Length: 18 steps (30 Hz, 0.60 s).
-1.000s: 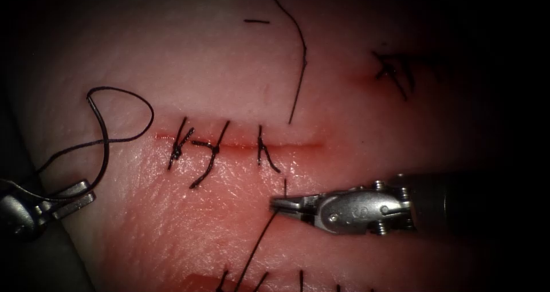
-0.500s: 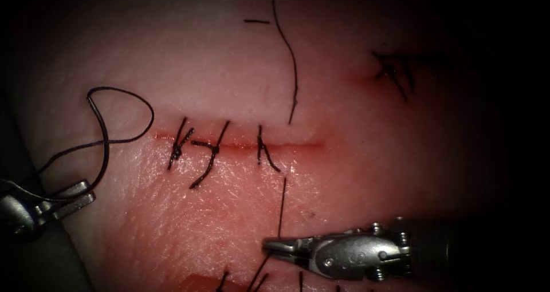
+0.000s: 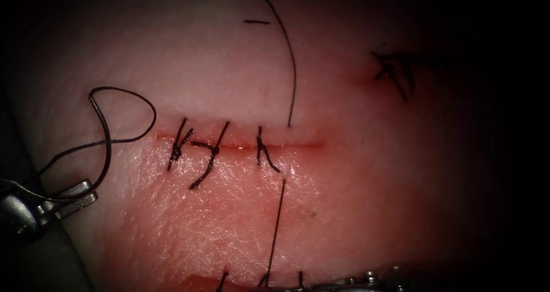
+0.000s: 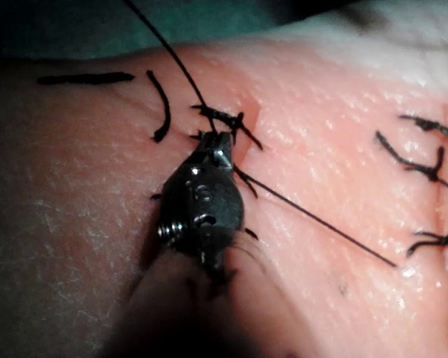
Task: Wound Closure
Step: Pull the string through the cut with the right gripper
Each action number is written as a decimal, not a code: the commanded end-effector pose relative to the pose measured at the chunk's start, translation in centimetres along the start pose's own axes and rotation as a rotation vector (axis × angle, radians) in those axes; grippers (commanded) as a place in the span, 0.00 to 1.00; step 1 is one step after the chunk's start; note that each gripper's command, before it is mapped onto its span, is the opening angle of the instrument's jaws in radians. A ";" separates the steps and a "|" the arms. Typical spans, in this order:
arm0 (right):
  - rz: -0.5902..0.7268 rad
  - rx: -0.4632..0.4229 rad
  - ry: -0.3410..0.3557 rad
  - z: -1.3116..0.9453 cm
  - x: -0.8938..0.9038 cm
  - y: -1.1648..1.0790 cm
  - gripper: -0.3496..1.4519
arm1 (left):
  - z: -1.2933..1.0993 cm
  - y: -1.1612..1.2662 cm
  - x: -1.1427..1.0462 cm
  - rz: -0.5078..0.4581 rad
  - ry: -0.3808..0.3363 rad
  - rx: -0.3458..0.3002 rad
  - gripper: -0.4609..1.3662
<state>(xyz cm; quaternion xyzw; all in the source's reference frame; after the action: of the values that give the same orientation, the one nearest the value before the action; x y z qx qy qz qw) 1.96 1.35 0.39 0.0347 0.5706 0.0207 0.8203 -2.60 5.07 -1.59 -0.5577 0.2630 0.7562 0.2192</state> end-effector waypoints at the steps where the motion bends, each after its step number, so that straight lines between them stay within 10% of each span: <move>1: -0.002 0.002 0.004 0.00 0.04 -0.05 0.00 | 0.00 0.00 0.00 0.001 0.000 -0.004 0.06; 18: -0.016 0.026 0.030 0.03 0.42 -0.49 0.00 | 0.00 0.00 0.00 0.001 -0.002 -0.006 0.06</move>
<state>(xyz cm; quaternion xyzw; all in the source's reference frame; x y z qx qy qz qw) 2.13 0.86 -0.06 0.0421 0.5836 0.0058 0.8109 -2.60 5.07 -1.59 -0.5568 0.2626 0.7570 0.2190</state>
